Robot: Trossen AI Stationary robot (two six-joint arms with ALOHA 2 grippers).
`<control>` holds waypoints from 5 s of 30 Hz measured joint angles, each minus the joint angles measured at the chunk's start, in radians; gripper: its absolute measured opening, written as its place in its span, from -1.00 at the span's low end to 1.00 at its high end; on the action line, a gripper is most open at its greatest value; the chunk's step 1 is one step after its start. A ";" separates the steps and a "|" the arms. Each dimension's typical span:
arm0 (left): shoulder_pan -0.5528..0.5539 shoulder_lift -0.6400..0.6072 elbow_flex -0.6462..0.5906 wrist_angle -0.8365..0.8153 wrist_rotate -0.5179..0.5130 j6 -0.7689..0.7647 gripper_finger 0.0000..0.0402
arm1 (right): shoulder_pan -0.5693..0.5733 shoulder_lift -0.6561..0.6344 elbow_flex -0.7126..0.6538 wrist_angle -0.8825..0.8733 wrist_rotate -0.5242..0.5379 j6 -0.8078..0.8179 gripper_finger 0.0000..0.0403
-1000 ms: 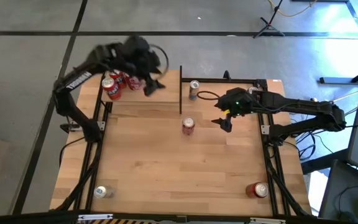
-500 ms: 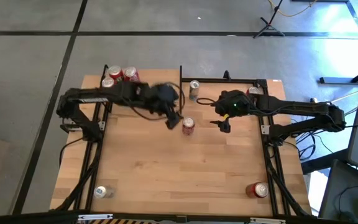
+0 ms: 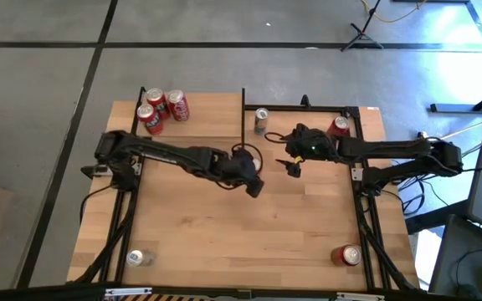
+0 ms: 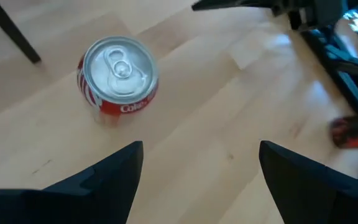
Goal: Place canned beverage on shelf
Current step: Put the red-white soda can on the shelf aligned with the other red-white soda can
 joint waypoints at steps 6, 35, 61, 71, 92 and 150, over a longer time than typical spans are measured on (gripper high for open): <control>0.000 0.078 -0.001 -0.003 -0.027 -0.076 0.53 | -0.021 0.122 -0.002 0.129 0.001 0.026 0.82; -0.006 0.158 -0.001 -0.292 -0.147 -0.073 0.53 | 0.003 0.297 -0.002 0.328 -0.250 0.167 0.82; -0.111 0.133 0.001 -0.063 -0.024 -0.048 0.53 | 0.008 0.299 0.023 0.384 -0.062 0.033 0.82; -0.089 0.157 0.001 -0.115 -0.185 -0.067 0.53 | 0.008 0.366 0.022 0.426 -0.175 0.054 0.82; -0.073 0.114 0.000 -0.429 -0.120 -0.098 0.53 | 0.168 0.341 0.022 0.414 -0.135 0.002 0.82; -0.001 -0.006 0.013 -0.215 0.003 -0.504 0.53 | 0.047 -0.084 0.023 -0.085 -0.053 0.124 0.82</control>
